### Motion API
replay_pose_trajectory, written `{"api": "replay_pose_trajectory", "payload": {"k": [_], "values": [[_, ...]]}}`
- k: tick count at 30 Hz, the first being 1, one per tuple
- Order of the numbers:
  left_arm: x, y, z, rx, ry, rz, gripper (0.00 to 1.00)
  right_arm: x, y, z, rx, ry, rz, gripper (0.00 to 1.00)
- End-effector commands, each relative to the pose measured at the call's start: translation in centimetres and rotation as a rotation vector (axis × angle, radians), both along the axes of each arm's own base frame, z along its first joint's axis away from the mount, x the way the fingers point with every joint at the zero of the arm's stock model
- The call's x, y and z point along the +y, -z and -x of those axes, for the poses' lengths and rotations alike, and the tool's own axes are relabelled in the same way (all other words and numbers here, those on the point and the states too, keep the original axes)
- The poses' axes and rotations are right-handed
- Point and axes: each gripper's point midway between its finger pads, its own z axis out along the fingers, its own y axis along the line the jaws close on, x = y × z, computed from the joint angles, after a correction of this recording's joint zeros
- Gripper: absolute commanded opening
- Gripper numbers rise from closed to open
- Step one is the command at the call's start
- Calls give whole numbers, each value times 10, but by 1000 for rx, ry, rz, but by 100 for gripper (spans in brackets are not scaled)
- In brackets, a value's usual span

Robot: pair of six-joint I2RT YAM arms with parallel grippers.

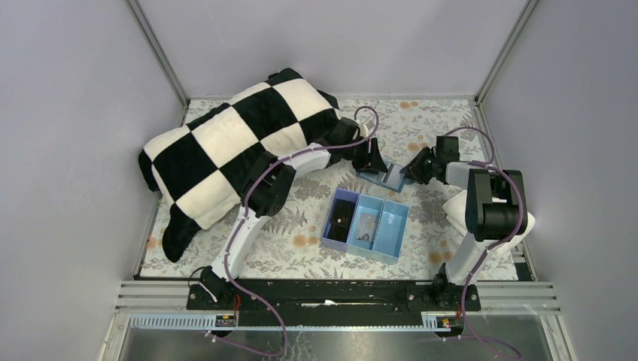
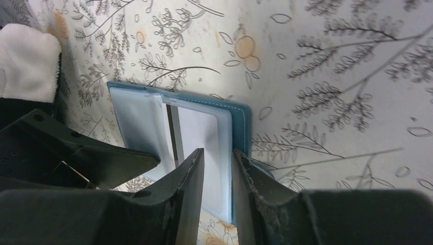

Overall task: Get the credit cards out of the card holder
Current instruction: Remove the credit card from the card holder.

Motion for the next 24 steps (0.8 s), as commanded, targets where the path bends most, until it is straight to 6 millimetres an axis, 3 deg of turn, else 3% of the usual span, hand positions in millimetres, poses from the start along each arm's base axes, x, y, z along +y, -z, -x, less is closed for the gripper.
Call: {"api": "replay_pose_trajectory", "payload": {"k": [1, 4, 6, 11, 17, 24], "values": [[15, -19, -20, -69, -50, 10, 52, 18, -2, -11, -19, -57, -20, 34], [19, -21, -22, -79, -65, 3, 52, 23, -6, -19, -30, -69, -21, 34], [22, -25, -24, -91, -75, 3, 52, 37, -9, -22, -41, -105, -32, 34], [24, -42, -28, -135, -91, 13, 51, 50, -18, -32, -69, -144, -53, 33], [23, -46, -34, -144, -85, 9, 52, 51, -29, -42, -90, -158, -46, 33], [24, -51, -35, -150, -86, 17, 51, 43, -42, -39, -113, -128, -11, 34]]}}
